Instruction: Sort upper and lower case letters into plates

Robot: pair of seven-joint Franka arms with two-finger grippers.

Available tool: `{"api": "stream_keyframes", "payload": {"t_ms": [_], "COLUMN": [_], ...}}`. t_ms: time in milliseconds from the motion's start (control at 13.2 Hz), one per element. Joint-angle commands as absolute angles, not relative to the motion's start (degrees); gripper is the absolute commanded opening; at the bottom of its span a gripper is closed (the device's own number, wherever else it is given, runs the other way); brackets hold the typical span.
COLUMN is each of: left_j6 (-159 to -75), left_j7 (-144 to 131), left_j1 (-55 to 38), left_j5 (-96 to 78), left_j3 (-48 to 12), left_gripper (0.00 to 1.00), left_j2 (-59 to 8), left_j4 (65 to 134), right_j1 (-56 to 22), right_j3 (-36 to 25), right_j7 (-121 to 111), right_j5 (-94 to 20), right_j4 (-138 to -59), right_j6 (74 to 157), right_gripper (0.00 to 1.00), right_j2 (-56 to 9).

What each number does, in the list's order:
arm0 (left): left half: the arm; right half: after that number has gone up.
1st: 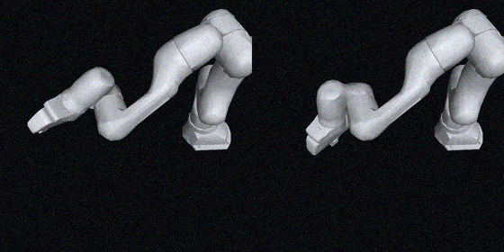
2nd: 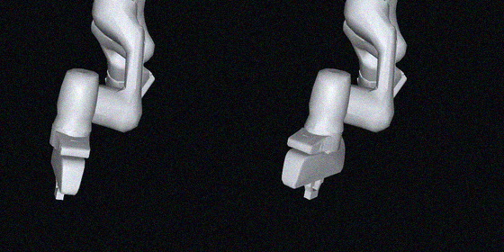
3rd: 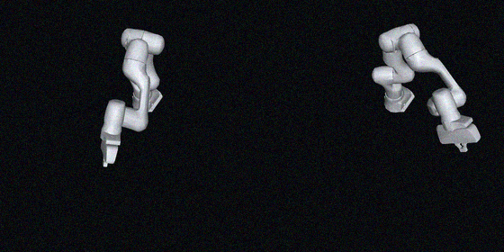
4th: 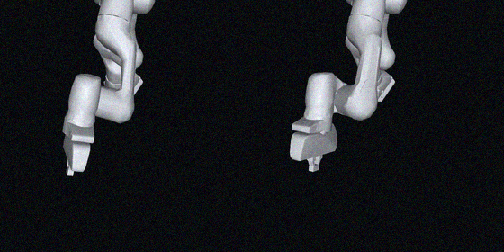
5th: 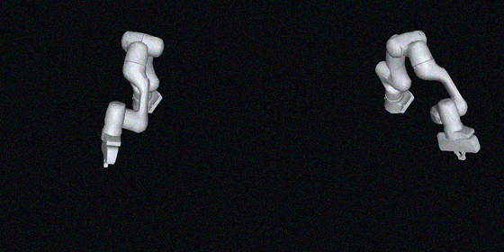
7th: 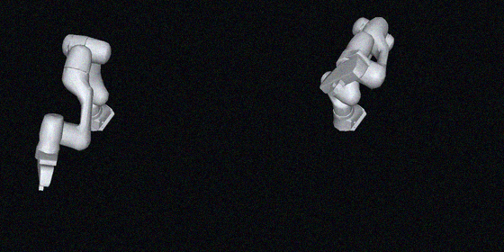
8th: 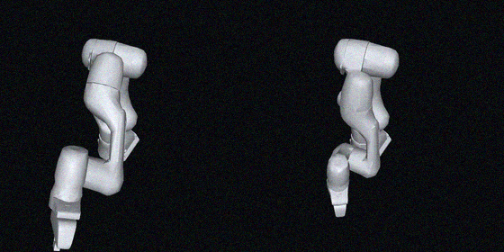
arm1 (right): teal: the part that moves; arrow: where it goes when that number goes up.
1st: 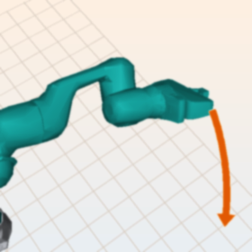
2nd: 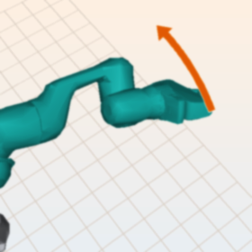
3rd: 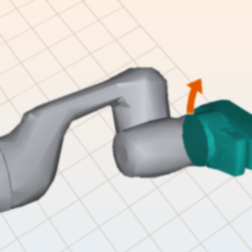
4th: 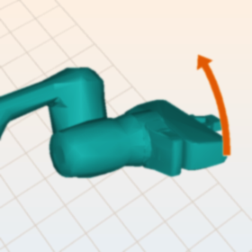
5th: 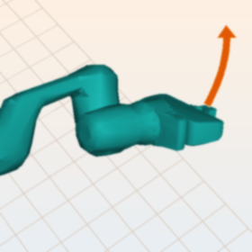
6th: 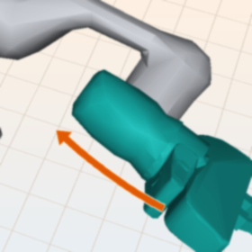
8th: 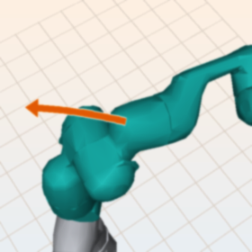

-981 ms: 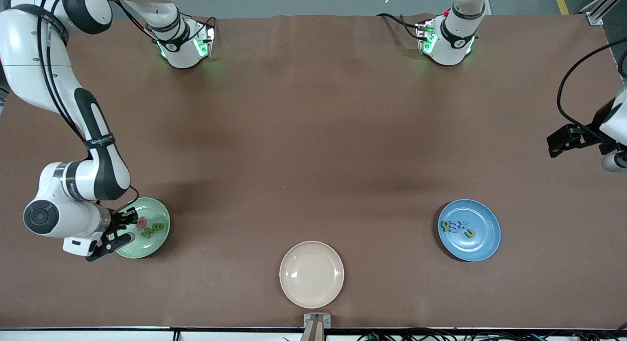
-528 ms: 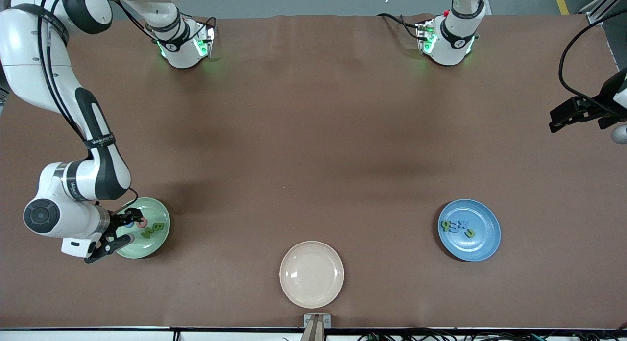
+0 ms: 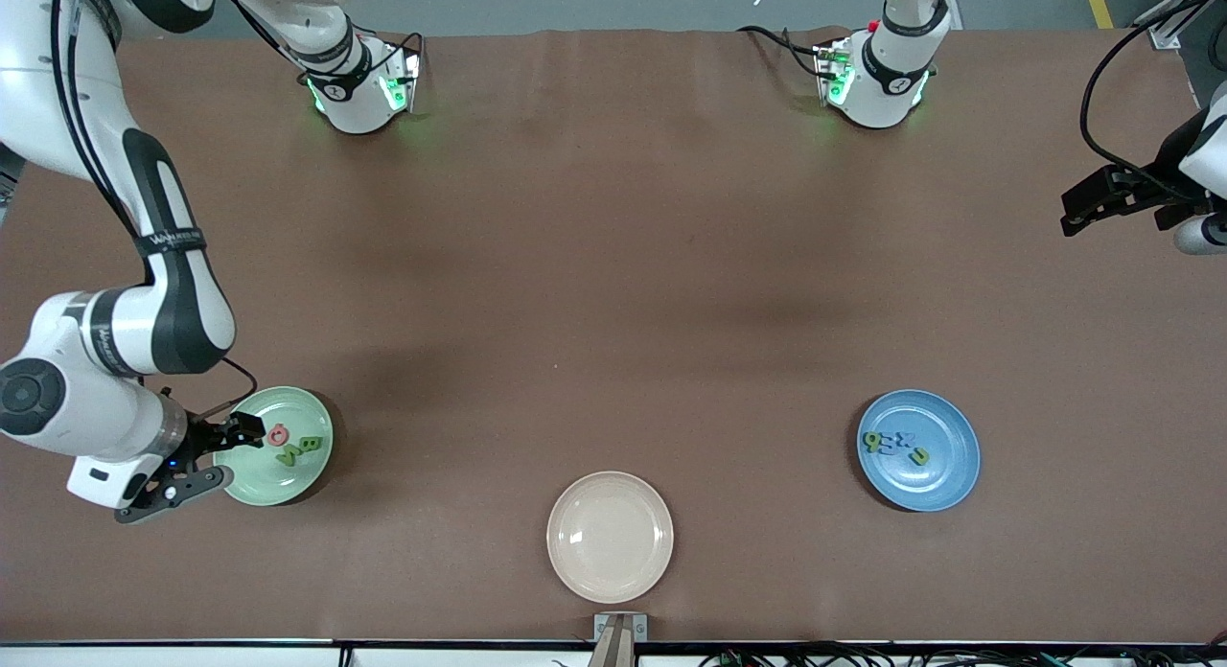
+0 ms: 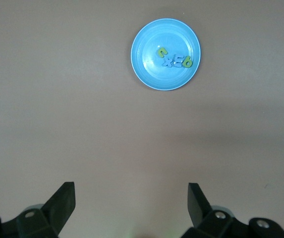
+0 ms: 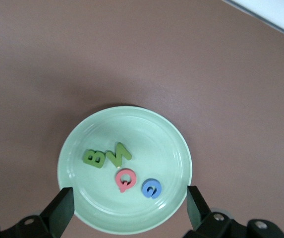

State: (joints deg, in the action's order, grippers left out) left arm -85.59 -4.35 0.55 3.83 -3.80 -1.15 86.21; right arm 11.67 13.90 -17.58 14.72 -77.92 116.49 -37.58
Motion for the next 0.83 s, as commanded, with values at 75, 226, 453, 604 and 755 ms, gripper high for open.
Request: {"api": "stream_keyframes", "payload": {"t_ms": [75, 226, 453, 604, 755], "left_j6": [-86.57, -87.01, -87.45, -87.63, -87.54], "left_j7": [-3.43, -3.43, -3.43, -3.43, -3.43], "left_j1": [0.7, 0.79, 0.62, 0.62, 0.44], "left_j5": [2.81, 3.08, 3.08, 2.99, 2.9], "left_j3": [-4.47, -4.83, -5.01, -4.92, -5.1], "left_gripper": [1.0, 1.0, 1.0, 1.0, 1.0], "left_j2": [0.35, 0.44, 0.53, 0.44, 0.53], "left_j4": [87.89, 87.89, 87.89, 87.89, 88.24], "right_j1": [8.71, 3.98, -1.83, -3.95, -2.82], "right_j3": [12.93, 8.29, 1.16, -2.1, -2.2], "right_j7": [-11.8, -8.36, -8.09, -7.39, -7.21], "right_j5": [10.74, 7.84, 1.86, 1.41, 1.32], "right_j4": [-80.59, -80.6, -80.6, -81.47, -86.11], "right_j6": [111.55, 107.86, 101.36, 98.36, 98.43], "right_gripper": [1.0, 1.0, 1.0, 1.0, 1.0], "right_j2": [-28.59, -23.93, -17.25, -13.38, -7.68]}}
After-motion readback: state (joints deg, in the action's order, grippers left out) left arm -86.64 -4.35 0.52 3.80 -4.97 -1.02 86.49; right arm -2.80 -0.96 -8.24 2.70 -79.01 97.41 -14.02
